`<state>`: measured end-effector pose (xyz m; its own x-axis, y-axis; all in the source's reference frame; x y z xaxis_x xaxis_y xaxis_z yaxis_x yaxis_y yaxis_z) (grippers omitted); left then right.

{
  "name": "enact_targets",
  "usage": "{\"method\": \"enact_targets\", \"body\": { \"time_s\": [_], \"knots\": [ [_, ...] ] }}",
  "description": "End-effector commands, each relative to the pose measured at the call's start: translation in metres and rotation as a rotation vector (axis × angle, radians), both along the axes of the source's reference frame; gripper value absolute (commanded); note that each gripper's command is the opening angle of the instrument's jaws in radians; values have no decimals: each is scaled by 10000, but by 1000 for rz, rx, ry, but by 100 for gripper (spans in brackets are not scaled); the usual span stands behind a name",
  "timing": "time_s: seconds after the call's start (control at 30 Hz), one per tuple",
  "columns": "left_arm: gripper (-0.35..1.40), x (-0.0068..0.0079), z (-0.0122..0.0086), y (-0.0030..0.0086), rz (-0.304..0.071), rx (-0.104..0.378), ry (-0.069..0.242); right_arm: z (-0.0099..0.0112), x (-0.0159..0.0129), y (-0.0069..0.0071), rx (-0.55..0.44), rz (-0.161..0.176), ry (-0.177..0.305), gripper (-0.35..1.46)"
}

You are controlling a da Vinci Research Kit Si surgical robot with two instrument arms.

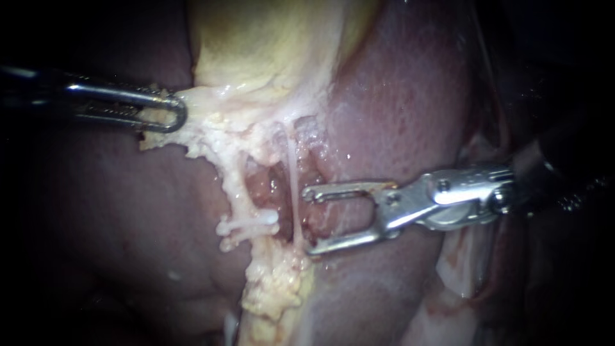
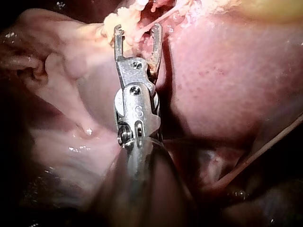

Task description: Going back second clip left tube

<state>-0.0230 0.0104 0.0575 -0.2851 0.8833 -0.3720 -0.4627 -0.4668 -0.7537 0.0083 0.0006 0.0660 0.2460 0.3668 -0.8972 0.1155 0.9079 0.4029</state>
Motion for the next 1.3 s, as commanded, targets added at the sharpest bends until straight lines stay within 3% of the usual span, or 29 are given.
{"method": "enact_targets", "body": {
  "time_s": [0.03,0.27,0.47,0.93,1.13,1.3],
  "knots": [
    [-35,0,0,0,-1,0,0,-6,-8,3,-12,-4,-10,50],
    [-35,-1,0,0,-1,0,1,-25,-34,20,-74,-9,-63,50],
    [-35,-5,3,0,-3,-1,3,-26,-40,22,-78,-4,-68,50],
    [-35,-63,52,-5,29,2,-9,-26,-40,21,-78,-4,-68,50],
    [-35,-64,52,-6,30,2,-9,-27,-40,21,-79,-2,-69,50],
    [-35,-61,51,-7,32,2,-10,-30,-34,17,-69,-26,-51,50]
  ]
}}
